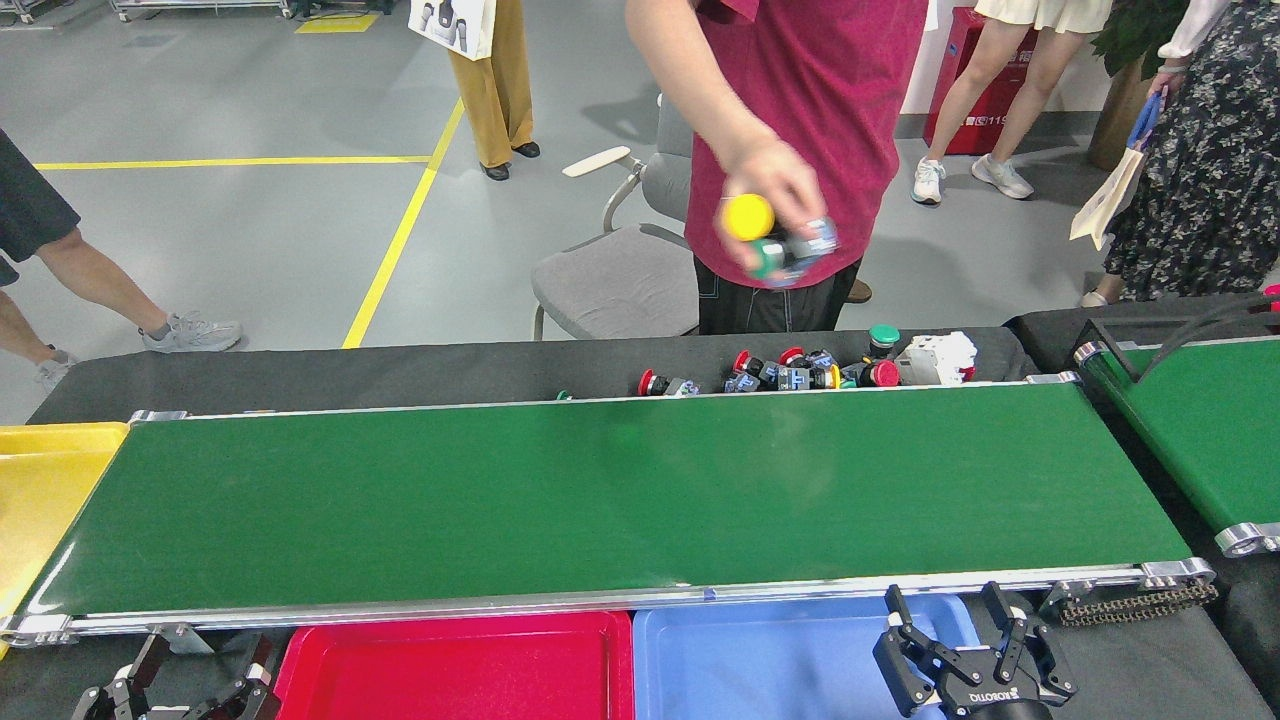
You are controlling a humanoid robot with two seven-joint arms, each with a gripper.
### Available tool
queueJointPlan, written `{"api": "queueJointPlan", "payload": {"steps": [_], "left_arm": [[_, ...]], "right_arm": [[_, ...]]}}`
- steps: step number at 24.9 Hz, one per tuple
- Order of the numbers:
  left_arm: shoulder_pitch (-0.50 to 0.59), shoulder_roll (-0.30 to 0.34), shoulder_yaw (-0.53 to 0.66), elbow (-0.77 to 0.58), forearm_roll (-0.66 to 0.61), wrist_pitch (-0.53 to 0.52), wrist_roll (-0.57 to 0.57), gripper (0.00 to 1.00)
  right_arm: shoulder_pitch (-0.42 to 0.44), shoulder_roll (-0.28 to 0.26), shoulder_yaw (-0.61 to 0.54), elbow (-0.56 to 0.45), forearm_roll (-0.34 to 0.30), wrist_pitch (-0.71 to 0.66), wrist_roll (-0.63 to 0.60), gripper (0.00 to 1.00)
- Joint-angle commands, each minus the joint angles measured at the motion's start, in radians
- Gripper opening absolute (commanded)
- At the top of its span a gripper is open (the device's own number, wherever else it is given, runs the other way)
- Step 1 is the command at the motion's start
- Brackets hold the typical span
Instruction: Pick switch part from conveyor to tray
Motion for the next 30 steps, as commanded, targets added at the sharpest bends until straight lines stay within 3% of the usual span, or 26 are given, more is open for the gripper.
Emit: {"api": "queueJointPlan", "payload": {"steps": [1, 17, 21, 30], "left_arm": [[-0.001, 0.005, 0.001, -0.014, 0.005, -0.004, 0.006, 1.00], [-0.015, 0.013, 0.001, -0.014, -0.004, 0.007, 0.013, 1.00], [-0.015, -0.017, -0.001, -0.008, -0.078, 0.010, 0.021, 1.00], [-0.012, -0.033, -0.001, -0.008, -0.076, 0.007, 0.061, 1.00]], "right_arm": [[-0.004, 0.003, -0.004, -0.015, -0.001, -0.003, -0.008, 0.99], [-0.004, 0.009, -0.004, -0.015, -0.001, -0.004, -0.008, 0.99], [-0.005, 0.009, -0.004, -0.015, -0.001, -0.004, -0.008, 0.99], [-0.005, 0.009, -0.004, -0.015, -0.001, -0.004, -0.008, 0.99]]}}
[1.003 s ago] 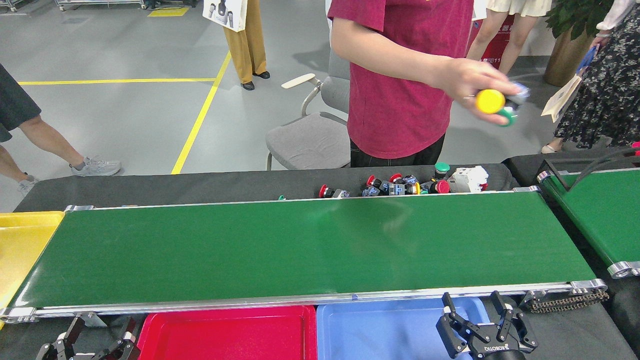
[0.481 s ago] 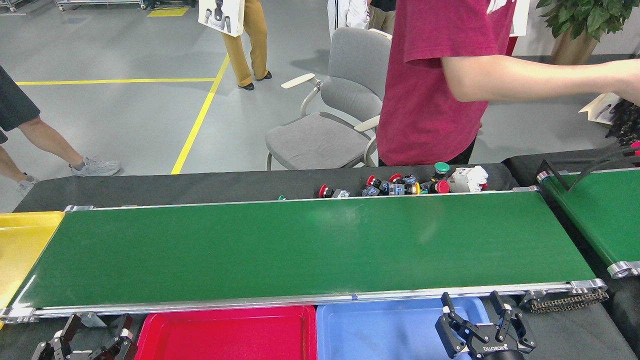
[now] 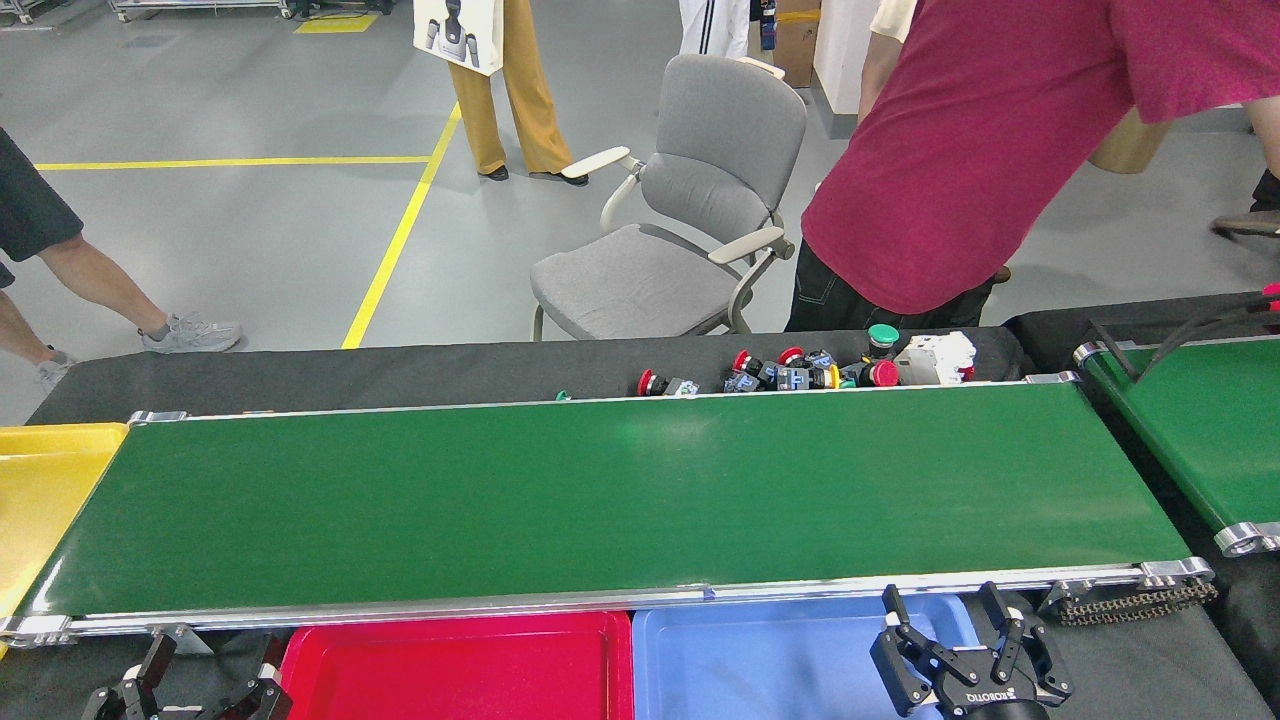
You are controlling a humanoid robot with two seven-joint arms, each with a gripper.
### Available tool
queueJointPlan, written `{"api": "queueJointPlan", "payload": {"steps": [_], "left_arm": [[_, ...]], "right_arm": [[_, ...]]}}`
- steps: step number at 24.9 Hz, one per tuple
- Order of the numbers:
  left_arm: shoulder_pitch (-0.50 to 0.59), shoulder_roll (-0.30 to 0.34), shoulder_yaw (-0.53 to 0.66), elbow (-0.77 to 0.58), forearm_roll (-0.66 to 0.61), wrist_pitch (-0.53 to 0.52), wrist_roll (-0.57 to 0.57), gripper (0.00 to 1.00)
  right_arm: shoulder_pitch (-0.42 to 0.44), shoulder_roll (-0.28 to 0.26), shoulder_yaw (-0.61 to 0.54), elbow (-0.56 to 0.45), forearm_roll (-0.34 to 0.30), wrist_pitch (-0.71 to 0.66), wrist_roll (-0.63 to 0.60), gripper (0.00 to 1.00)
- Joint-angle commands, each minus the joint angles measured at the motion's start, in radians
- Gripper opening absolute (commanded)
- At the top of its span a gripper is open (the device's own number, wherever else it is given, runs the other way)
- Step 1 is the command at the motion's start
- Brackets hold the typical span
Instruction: Pick switch part from conveyor to tray
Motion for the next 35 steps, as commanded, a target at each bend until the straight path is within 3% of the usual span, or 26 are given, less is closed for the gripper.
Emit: {"api": "queueJointPlan", "payload": {"steps": [1, 35], "left_arm": [[-0.004, 0.001, 0.001, -0.008, 0.004, -0.005, 0.014, 1.00], [-0.007, 0.009, 0.006, -0.010, 0.007, -0.003, 0.027, 1.00]], "right_arm": [[-0.005, 0.003, -0.004, -0.015, -0.001, -0.004, -0.008, 0.99], [-0.005, 0.003, -0.002, -0.015, -0.001, -0.004, -0.008, 0.99]]}}
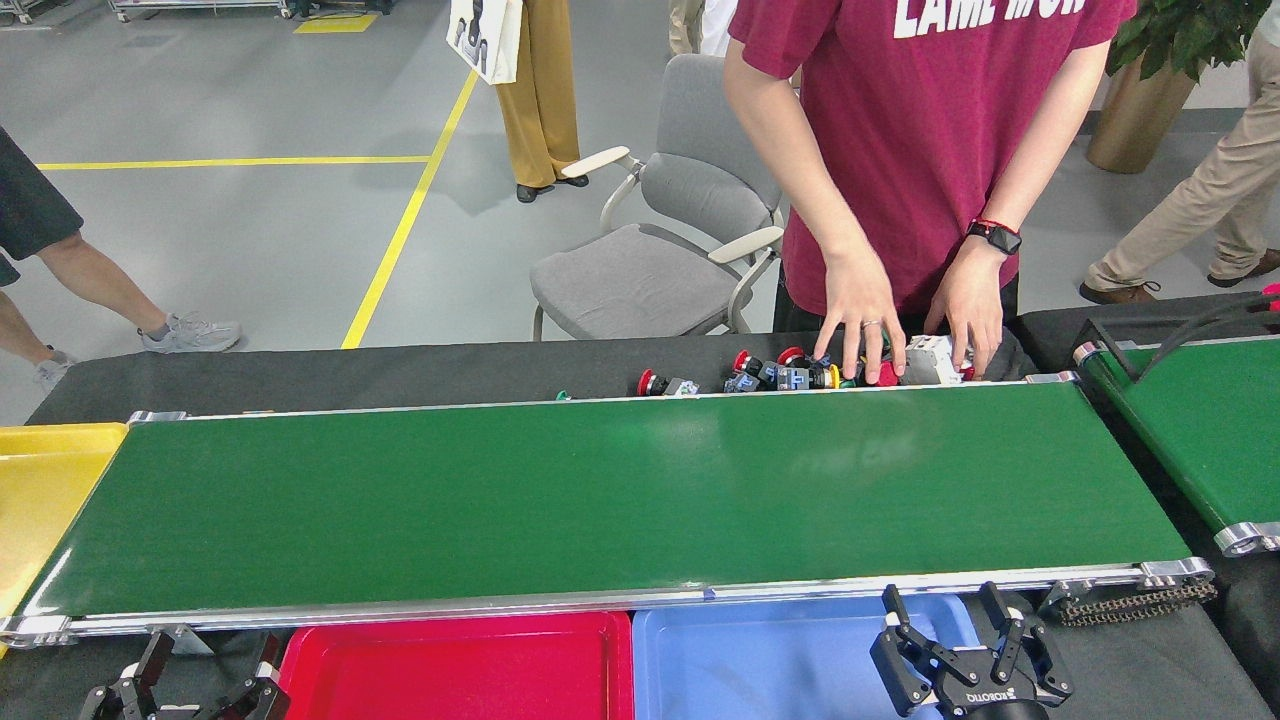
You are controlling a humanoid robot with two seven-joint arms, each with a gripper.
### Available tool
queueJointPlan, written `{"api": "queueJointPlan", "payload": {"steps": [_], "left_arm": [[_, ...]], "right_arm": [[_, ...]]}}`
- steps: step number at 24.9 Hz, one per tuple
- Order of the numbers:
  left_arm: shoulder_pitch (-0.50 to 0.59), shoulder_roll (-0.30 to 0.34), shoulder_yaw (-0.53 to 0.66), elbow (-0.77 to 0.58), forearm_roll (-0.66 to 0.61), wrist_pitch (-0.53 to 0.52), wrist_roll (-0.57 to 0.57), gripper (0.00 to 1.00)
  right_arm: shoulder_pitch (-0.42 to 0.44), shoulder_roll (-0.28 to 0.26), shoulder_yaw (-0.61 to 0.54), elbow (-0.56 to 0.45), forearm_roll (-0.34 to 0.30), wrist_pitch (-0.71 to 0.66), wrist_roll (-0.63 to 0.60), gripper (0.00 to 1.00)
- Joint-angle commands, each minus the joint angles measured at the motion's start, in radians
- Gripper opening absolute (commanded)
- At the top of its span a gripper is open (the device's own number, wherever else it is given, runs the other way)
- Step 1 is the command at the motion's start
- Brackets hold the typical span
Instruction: Pick switch part from conveyor to tray
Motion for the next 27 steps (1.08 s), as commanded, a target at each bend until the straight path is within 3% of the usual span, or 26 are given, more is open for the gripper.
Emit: {"api": "queueJointPlan", "payload": {"steps": [1, 27], "left_arm": [[-0.007, 0.008, 0.004, -0.011, 0.002, 0.000, 0.011, 1.00], [-0.009, 0.005, 0.013, -0.013, 0.002, 0.008, 0.011, 1.00]], "right_arm": [[-0.005, 0.003, -0.002, -0.015, -0.001, -0.005, -0.008, 0.99], [-0.005, 0.001, 0.004, -0.015, -0.001, -0.005, -0.008, 0.99]]}}
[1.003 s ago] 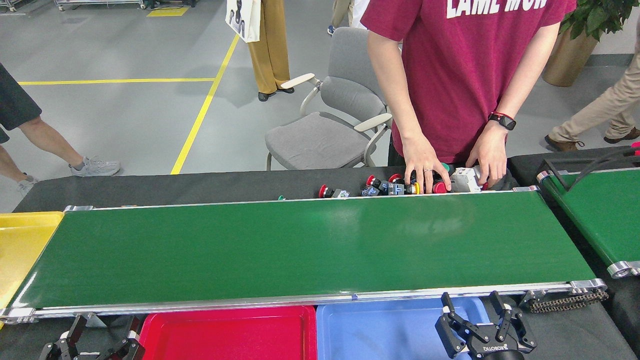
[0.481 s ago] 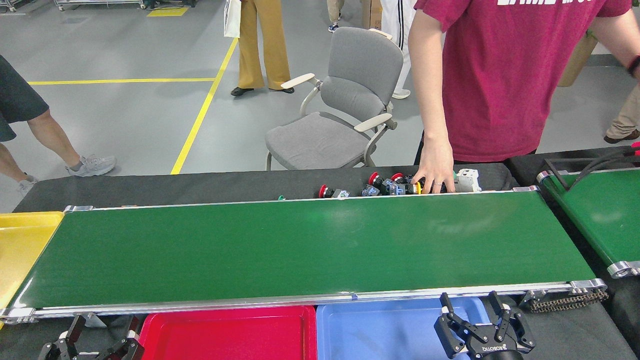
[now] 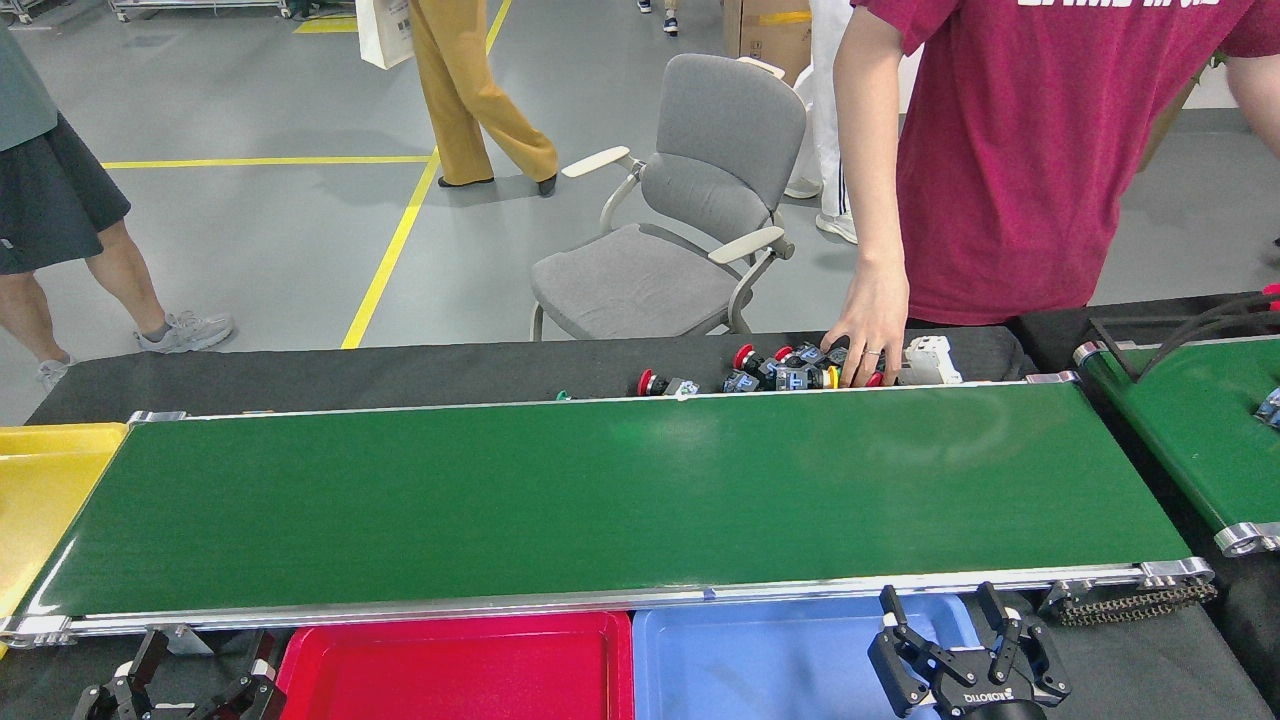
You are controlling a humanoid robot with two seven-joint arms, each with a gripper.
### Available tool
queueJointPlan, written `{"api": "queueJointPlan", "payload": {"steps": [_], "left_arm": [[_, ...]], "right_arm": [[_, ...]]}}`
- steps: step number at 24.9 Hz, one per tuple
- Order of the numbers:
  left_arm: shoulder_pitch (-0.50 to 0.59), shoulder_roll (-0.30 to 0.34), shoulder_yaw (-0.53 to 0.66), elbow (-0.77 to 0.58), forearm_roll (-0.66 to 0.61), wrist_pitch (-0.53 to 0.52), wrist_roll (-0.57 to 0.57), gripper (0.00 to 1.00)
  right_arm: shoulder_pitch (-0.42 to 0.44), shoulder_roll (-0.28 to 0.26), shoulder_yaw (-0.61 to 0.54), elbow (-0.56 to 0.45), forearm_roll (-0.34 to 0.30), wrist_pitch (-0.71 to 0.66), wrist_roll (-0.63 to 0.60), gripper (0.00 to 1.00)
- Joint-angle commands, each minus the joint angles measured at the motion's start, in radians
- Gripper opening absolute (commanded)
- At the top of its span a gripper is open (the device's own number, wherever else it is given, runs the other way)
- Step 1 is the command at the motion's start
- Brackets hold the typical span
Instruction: Pick switch part from conveyor to tray
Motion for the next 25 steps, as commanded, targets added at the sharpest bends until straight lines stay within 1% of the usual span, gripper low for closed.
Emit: {"api": "queueJointPlan", "payload": {"steps": [1, 25], "left_arm": [[-0.008, 0.005, 0.005, -0.009, 0.002, 0.006, 0.008, 1.00], [-0.005, 0.012, -0.003, -0.011, 0.002, 0.006, 0.009, 1.00]], "right_arm": [[-0.005, 0.001, -0.001, -0.015, 0.000, -0.004, -0.008, 0.99], [-0.007, 0.003, -0.001, -0.015, 0.000, -0.002, -0.008, 0.99]]}}
